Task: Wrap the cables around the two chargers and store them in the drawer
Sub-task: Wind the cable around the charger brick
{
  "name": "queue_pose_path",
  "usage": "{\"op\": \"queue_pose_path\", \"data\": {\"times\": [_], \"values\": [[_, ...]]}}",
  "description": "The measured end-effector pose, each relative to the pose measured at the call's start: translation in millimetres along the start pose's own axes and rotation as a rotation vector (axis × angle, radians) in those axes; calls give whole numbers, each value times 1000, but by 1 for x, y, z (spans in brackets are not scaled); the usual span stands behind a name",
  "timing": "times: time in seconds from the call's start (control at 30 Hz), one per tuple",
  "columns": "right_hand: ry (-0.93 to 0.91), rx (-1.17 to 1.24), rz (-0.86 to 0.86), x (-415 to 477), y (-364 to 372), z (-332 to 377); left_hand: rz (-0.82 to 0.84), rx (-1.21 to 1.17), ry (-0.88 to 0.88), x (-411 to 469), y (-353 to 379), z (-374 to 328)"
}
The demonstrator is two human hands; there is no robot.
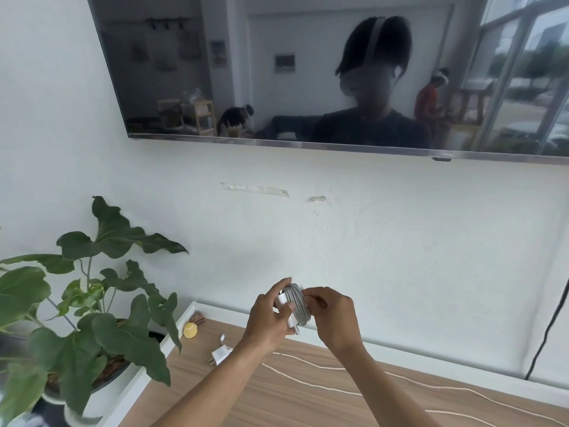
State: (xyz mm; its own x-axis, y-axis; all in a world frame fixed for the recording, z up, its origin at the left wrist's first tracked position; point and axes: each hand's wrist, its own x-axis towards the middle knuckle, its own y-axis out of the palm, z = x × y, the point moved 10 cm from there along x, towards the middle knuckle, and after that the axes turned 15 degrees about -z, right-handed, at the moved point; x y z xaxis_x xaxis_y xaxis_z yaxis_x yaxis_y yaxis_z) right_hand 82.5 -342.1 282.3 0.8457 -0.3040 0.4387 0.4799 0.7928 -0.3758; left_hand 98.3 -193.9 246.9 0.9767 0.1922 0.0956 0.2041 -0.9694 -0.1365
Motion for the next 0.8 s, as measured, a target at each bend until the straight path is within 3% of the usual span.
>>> {"op": "queue_pose_path", "data": {"times": [0.2, 0.43, 0.8], "values": [[14, -19, -88, -1, -2, 0, -36, 31, 54, 0, 0, -4], [-69, 12, -51, -11, 9, 13, -90, 8, 43, 6, -12, -7], [155, -6, 40, -3, 20, -2, -144, 78, 84, 8, -17, 0]]}}
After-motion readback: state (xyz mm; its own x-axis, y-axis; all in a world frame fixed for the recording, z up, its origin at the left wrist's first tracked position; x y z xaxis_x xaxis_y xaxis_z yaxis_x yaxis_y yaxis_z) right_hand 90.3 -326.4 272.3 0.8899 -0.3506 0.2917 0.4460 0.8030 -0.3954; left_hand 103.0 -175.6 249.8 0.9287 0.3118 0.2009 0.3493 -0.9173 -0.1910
